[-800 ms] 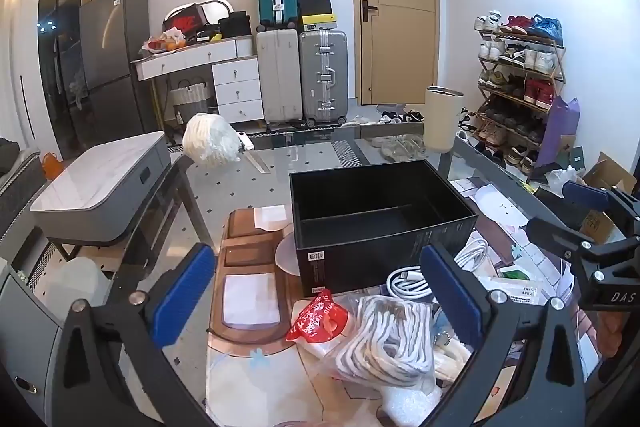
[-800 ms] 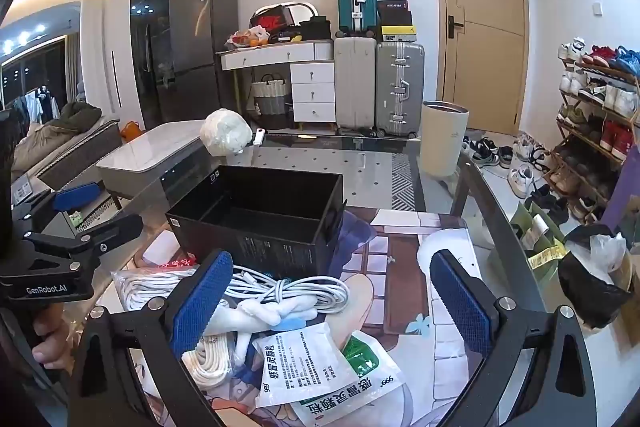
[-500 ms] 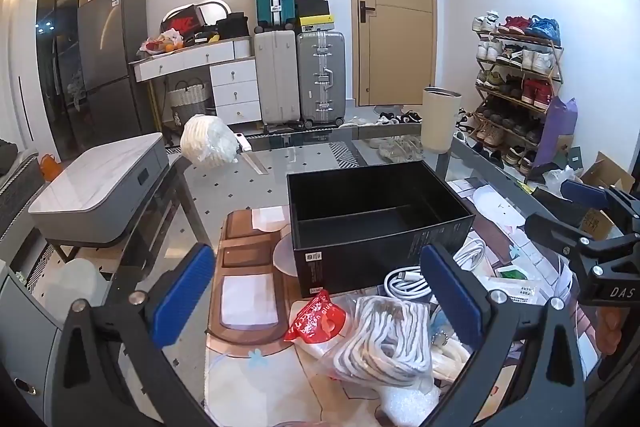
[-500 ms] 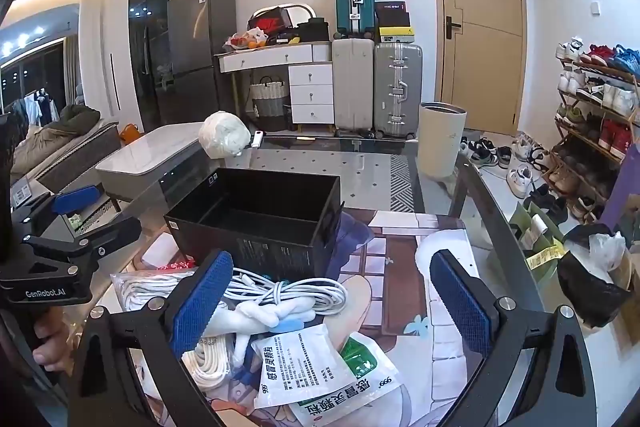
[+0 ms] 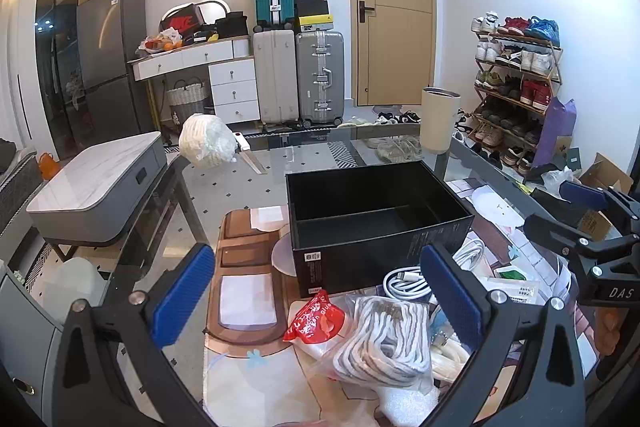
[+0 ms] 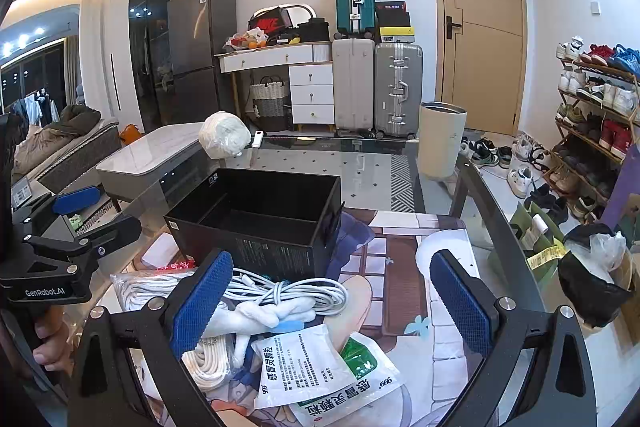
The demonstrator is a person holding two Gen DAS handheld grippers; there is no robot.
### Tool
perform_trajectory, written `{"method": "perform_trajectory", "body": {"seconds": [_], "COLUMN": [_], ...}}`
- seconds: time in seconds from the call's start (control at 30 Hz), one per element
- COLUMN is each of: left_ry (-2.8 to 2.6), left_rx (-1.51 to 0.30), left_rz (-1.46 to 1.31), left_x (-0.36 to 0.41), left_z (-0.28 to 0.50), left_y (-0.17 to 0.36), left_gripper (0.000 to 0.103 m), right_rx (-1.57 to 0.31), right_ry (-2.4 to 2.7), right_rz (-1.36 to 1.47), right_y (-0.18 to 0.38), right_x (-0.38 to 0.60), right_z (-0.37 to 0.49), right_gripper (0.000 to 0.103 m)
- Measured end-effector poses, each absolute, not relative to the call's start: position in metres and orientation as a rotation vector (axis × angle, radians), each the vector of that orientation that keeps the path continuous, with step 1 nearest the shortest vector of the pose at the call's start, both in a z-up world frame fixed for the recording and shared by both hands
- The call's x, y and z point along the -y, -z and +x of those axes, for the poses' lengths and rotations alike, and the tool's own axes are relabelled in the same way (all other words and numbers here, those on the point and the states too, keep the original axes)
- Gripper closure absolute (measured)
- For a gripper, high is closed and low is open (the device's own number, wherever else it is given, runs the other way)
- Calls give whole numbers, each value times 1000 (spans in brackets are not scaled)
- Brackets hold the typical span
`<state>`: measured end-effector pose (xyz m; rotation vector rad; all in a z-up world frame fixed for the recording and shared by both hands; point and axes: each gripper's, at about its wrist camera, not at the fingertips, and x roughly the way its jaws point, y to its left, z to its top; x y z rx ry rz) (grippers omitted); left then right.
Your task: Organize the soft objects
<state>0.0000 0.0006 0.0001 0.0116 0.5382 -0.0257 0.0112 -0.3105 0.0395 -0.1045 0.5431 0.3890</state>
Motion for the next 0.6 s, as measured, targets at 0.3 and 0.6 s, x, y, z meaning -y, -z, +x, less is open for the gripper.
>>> {"method": "perform_trajectory", "body": {"seconds": [0.3,0.6], "left_ry": [28,33], "left_rx": [-539,-539], "left_rz": [12,8], "left_x": [0,0], "left_z": [1,1], "left_y": [0,0], "left_gripper": [0,0], "right_rx": [-538,-530], "right_ry": [-399,-402], "right_rz": [-104,-109], "right_y": [-38,-37], "right_x": [310,308], "right_z": [10,9], "right_gripper": [2,2]}}
